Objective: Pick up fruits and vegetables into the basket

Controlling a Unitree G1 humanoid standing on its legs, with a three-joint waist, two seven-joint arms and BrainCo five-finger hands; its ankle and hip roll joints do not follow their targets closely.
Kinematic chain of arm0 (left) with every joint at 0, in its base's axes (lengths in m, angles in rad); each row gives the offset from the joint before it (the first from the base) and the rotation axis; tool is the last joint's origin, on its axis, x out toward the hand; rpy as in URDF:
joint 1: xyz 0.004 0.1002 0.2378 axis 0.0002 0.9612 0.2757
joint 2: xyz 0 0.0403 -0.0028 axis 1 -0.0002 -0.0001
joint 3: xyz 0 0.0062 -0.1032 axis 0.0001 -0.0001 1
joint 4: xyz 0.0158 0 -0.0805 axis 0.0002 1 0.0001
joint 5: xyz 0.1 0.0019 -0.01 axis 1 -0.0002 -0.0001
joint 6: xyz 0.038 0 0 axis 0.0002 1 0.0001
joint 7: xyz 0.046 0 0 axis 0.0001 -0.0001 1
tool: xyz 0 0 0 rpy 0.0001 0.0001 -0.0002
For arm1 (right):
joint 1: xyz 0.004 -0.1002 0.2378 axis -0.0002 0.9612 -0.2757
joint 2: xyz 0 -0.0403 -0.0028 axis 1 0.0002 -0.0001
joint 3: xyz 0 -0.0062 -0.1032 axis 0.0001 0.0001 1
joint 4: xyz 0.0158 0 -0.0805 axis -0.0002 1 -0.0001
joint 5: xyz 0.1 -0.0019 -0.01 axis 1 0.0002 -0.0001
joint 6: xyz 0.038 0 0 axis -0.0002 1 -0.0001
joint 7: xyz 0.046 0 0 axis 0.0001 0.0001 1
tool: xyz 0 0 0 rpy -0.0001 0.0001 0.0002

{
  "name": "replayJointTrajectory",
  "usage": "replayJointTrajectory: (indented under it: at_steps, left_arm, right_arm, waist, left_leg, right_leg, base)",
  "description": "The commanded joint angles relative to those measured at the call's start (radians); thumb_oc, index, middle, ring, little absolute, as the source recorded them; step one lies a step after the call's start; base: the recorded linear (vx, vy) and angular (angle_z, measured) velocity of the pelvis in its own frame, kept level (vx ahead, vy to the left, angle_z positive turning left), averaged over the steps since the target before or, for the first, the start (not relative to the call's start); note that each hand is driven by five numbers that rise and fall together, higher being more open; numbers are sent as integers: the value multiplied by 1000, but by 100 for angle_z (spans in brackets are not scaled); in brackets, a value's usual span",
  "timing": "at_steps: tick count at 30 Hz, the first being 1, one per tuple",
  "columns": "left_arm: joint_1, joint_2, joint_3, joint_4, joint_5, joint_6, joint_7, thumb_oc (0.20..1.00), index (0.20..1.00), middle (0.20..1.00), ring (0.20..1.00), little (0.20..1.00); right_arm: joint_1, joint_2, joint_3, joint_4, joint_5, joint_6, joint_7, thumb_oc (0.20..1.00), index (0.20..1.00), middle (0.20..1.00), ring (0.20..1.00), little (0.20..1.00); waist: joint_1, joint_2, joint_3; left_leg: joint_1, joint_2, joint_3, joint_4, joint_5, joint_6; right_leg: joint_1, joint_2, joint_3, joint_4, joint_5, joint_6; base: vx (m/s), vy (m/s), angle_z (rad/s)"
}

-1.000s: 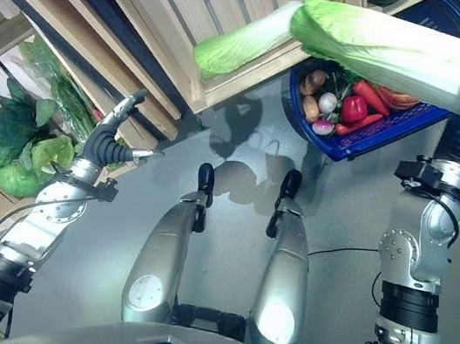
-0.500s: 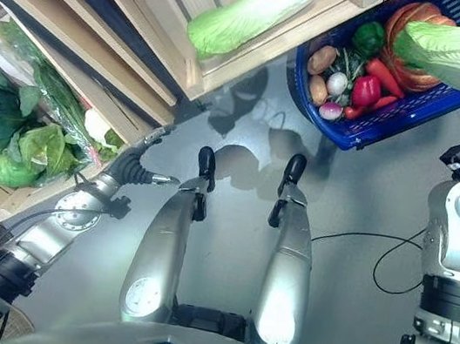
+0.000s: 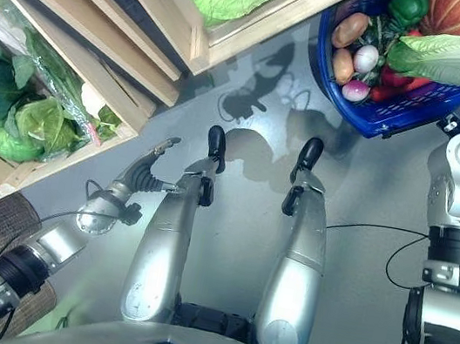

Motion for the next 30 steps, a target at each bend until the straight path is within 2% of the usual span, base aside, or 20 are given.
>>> replayJointTrajectory:
  at_steps: [1,8,13,17,18,19,23,26,28,30]
  left_arm:
    - [17,-15,-53,-37,-30,-29,20,1000,1000,1000,1000,1000]
    - [-3,-3,-73,-33,-40,-30,12,1000,1000,1000,1000,1000]
    - [-9,4,-88,-39,-41,-31,16,1000,1000,1000,1000,1000]
    - [-10,12,-92,-38,-31,-41,20,1000,1000,1000,1000,1000]
    - [-9,13,-92,-37,-29,-42,23,1000,1000,1000,1000,1000]
    - [-9,12,-93,-38,-28,-41,24,1000,1000,1000,1000,1000]
    - [6,31,-82,-49,-22,-45,38,1000,1000,1000,1000,1000]
    - [17,40,-64,-51,-21,-61,51,1000,1000,1000,1000,1000]
    - [41,47,-31,-58,-6,-97,83,1000,1000,1000,1000,1000]
    - [57,52,-3,-74,-3,-120,99,1000,1000,1000,1000,1000]
  right_arm:
    - [-54,-103,24,39,158,-74,144,200,200,200,200,200]
    - [-158,-100,84,315,369,-56,322,200,200,200,200,200]
    - [-213,-98,120,455,394,-30,350,200,200,200,200,200]
    - [-241,-115,136,568,348,9,355,200,200,200,200,200]
    - [-252,-119,142,590,335,13,340,871,871,871,871,871]
    - [-255,-121,143,597,335,13,339,1000,1000,1000,1000,1000]
    - [-265,-139,156,620,274,0,352,1000,1000,1000,1000,1000]
    - [-258,-146,164,608,188,-27,298,1000,1000,1000,1000,1000]
    - [-228,-161,164,540,92,-42,208,1000,1000,1000,1000,1000]
    - [-184,-161,144,474,68,-47,164,1000,1000,1000,1000,1000]
  waist:
    - [-6,85,-48]
    - [25,116,-48]
    - [43,135,-48]
    - [54,145,-48]
    - [56,149,-48]
    - [57,150,-48]
    - [62,153,-48]
    - [61,150,-48]
    - [53,141,-48]
    - [44,134,-48]
  left_leg:
    - [-50,-18,40,12,-58,44]
    - [-101,-29,20,28,-56,53]
    - [-130,-40,7,40,-57,61]
    - [-152,-46,-2,53,-61,69]
    - [-154,-46,-3,55,-61,69]
    - [-155,-46,-3,55,-61,70]
    - [-164,-48,-12,58,-59,74]
    - [-162,-48,-15,56,-58,75]
    - [-145,-46,-14,48,-58,74]
    - [-130,-44,-11,41,-58,73]
  right_leg:
    - [-24,16,-49,100,-121,53]
    - [-88,4,-45,152,-133,41]
    - [-121,1,-41,173,-138,35]
    - [-142,0,-38,186,-139,30]
    - [-145,1,-38,187,-139,30]
    - [-146,1,-38,188,-140,30]
    - [-152,4,-36,192,-138,28]
    - [-147,8,-37,185,-134,28]
    - [-126,15,-40,167,-128,29]
    - [-111,19,-39,155,-124,31]
  base:
    - [24,-24,6]
    - [28,-21,9]
    - [14,-8,5]
    - [2,-5,1]
    - [8,-14,4]
    - [6,-6,4]
    - [3,-8,5]
    - [0,0,0]
    - [0,0,0]
    - [0,0,0]
